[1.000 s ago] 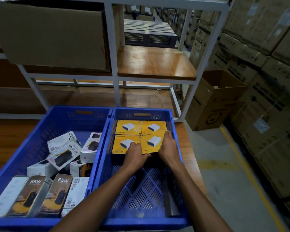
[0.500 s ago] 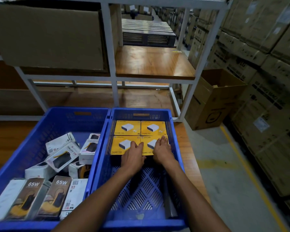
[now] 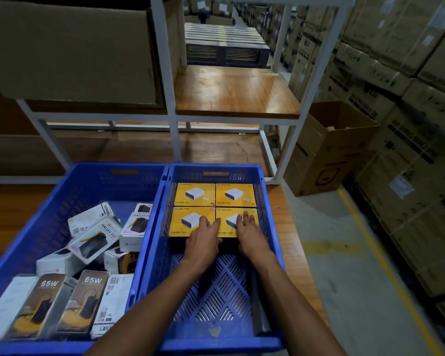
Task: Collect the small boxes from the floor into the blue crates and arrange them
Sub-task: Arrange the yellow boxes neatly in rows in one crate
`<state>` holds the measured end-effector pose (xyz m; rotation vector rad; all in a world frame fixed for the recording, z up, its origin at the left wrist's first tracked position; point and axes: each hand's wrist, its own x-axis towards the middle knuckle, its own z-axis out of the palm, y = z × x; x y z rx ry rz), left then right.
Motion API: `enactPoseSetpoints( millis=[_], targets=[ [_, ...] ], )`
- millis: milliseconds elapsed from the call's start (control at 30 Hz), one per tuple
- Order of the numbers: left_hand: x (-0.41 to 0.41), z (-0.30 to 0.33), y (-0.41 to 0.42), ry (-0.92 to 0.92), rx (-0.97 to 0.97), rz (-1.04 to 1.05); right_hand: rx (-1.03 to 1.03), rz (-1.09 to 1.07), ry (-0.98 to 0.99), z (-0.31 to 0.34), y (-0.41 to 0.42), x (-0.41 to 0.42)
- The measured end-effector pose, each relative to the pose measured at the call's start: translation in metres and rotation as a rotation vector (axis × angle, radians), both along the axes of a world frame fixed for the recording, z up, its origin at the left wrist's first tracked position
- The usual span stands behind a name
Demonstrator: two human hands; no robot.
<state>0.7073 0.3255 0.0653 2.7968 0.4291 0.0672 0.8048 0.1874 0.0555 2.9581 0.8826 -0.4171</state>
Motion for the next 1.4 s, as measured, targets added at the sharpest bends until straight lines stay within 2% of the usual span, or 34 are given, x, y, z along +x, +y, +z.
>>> enactPoseSetpoints(
  millis=[333,467,533,633,700,833,1067,1167,1300,1400],
  targets=[
    [0.0,-0.004,0.0,-0.014,0.014,-0.011,0.115,-0.056,-0.036,0.008,0.0,-0.006],
    [-0.006,0.007,-0.008,-0.013,-0.059,-0.01,0.263,-0.165,0.168,0.03,0.002,0.001],
    [-0.008,0.01,-0.016,0.001,-0.178,-0.059,0.403,-0.256,0.256,0.044,-0.006,0.003],
    [-0.005,0.011,-0.03,0.175,-0.411,-0.248,0.511,-0.295,0.397,0.059,-0.02,0.0],
    [-0.006,0.011,-0.042,0.263,-0.458,-0.364,0.545,-0.319,0.462,0.066,-0.027,-0.008],
    [-0.009,0.004,-0.069,0.329,-0.507,-0.463,0.607,-0.407,0.554,0.069,-0.037,-0.027],
    [-0.015,0.013,-0.069,0.419,-0.625,-0.358,0.761,-0.525,0.656,0.062,-0.037,-0.045],
    [-0.016,0.019,-0.054,0.479,-0.591,-0.302,0.782,-0.57,0.719,0.055,-0.034,-0.045],
    [-0.026,0.016,-0.029,0.516,-0.587,-0.191,0.612,-0.496,0.688,0.052,-0.03,-0.048],
    [-0.03,0.02,-0.012,0.398,-0.705,-0.06,0.59,-0.455,0.669,0.047,-0.029,-0.053]
  ],
)
